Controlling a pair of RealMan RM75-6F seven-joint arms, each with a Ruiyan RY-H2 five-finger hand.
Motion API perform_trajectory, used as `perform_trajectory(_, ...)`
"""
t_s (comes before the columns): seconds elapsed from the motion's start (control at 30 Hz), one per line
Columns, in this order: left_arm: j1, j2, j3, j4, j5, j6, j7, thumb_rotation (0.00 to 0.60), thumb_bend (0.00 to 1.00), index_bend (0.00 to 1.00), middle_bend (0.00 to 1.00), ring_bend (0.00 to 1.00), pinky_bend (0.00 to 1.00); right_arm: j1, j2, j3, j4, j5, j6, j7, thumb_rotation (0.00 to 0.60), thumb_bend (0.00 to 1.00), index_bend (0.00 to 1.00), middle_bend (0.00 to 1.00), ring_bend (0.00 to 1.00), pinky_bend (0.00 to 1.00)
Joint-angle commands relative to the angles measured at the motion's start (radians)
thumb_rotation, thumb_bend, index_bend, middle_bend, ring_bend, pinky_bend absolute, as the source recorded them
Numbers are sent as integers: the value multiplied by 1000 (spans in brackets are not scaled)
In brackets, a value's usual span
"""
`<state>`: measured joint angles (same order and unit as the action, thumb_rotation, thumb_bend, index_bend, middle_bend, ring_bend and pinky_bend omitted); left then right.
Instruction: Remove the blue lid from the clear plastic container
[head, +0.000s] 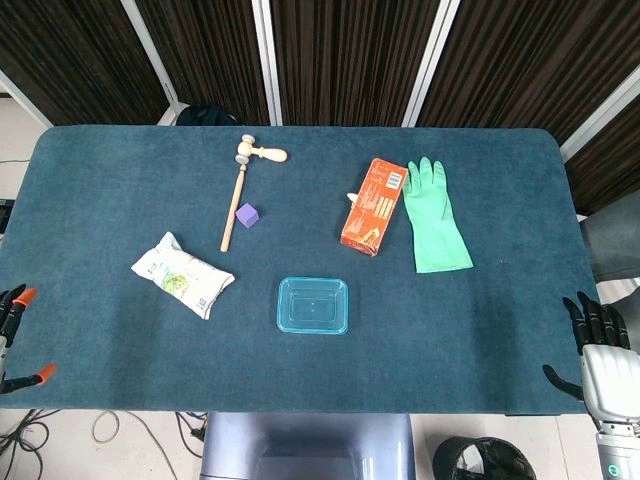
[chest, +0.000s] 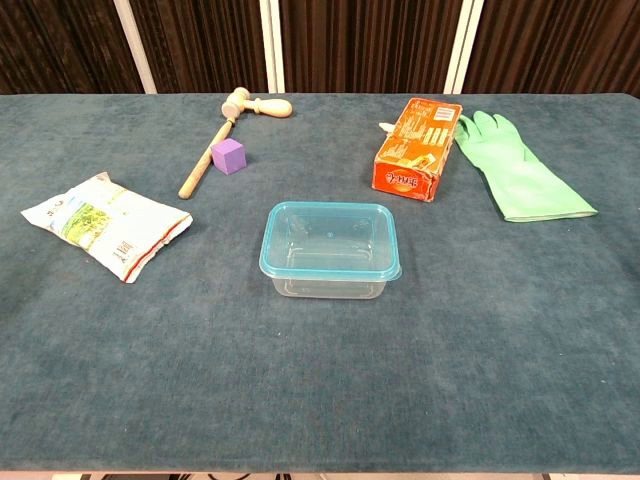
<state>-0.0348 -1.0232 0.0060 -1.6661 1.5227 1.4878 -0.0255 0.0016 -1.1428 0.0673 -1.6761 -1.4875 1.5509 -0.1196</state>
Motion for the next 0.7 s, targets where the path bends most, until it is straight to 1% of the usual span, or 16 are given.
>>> perform_trajectory(0.03,-3,0,0,-1,-2,-7,-2,600,0,0,0,0,0,0,-1,1,1,1,0,-2,600,235,0,0,0,0)
perform_trajectory(0.27,-9,8,8,-9,11,-18,-6,600,0,0,0,0,0,-2,3,3,-2,8,0,4,600,235,0,0,0,0)
perform_trajectory(0.47,-37,34,8,-89,35,-50,-3,600,0,0,0,0,0,-2,11,1,-8,12,-7,14,600,235,0,0,0,0)
perform_trajectory(0.57,-86,59,-16,-166,47,-92,43,600,0,0,0,0,0,-2,13,1,-12,16,-11,22,600,234,0,0,0,0)
perform_trajectory(0.63,-115,71,-32,-213,38,-126,65,600,0,0,0,0,0,-2,15,1,-13,16,-12,24,600,235,0,0,0,0)
perform_trajectory(0.7,-163,86,-60,-273,12,-184,99,600,0,0,0,0,0,-1,16,0,-16,14,-13,26,600,235,0,0,0,0)
